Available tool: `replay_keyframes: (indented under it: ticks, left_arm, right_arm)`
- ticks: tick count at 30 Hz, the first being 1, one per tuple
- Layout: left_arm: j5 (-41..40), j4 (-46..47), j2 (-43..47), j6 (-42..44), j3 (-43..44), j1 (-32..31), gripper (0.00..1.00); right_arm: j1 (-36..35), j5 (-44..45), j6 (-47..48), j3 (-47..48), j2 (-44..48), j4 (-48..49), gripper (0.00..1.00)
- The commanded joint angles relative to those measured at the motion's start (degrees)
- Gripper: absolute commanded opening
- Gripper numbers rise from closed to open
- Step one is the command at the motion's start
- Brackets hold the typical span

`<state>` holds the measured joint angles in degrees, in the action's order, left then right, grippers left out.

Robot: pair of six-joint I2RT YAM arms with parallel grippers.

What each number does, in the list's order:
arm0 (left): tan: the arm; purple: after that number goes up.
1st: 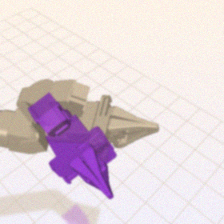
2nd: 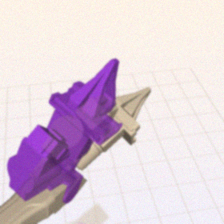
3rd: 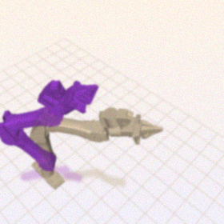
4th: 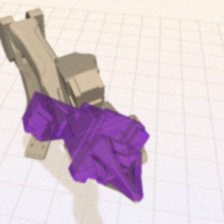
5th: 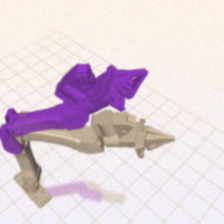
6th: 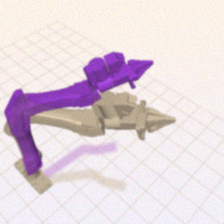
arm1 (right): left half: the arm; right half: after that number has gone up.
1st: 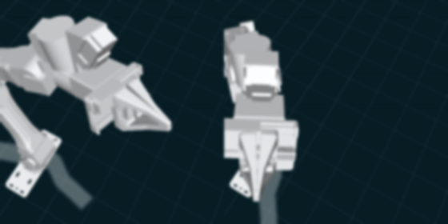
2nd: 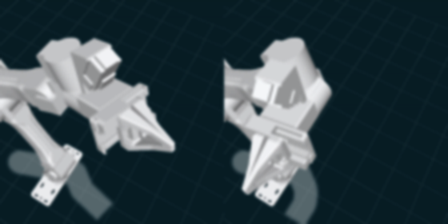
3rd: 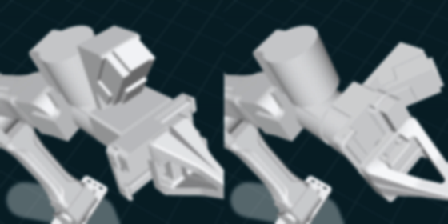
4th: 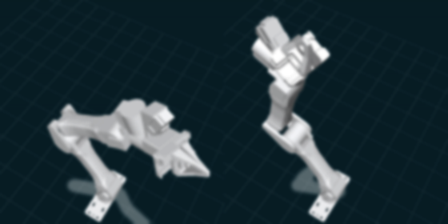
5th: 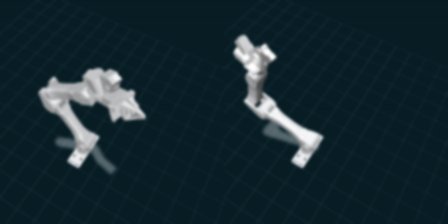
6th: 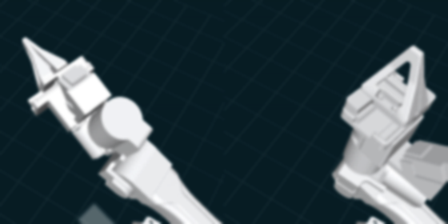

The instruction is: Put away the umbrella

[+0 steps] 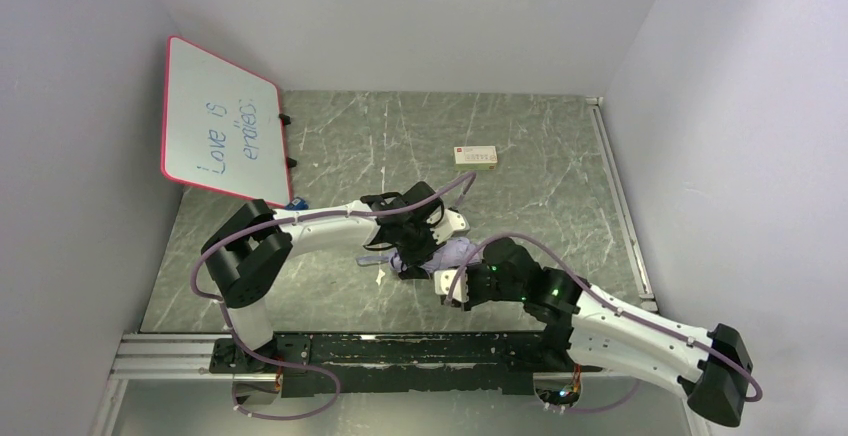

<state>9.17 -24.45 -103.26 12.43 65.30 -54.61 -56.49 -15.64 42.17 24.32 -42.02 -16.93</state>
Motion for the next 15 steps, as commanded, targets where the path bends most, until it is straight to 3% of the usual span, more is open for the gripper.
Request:
replay_keyframes:
  ticks: [1, 4, 9, 15]
  left_arm:
    - [-8.84, -5.00, -6.63, -0.74, -4.30, 0.85, 0.05]
    - [-9.01, -5.02, -6.52, -0.74, -4.39, 0.80, 0.05]
    - [-9.04, -5.15, -6.50, -0.73, -4.39, 0.77, 0.05]
    - [-9.08, -5.13, -6.25, -0.99, -4.39, 0.73, 0.05]
  right_arm:
    - [-0.26, 6.54, 6.17, -1.22, -1.61, -1.32, 0.35]
    - [-0.31, 5.29, 7.72, -0.14, -3.50, -4.26, 0.53]
    - [-0.98, 4.80, 3.66, 1.83, -6.18, -5.58, 0.55]
    - [-2.13, 14.06, -23.53, 5.69, -6.37, 1.48, 0.49]
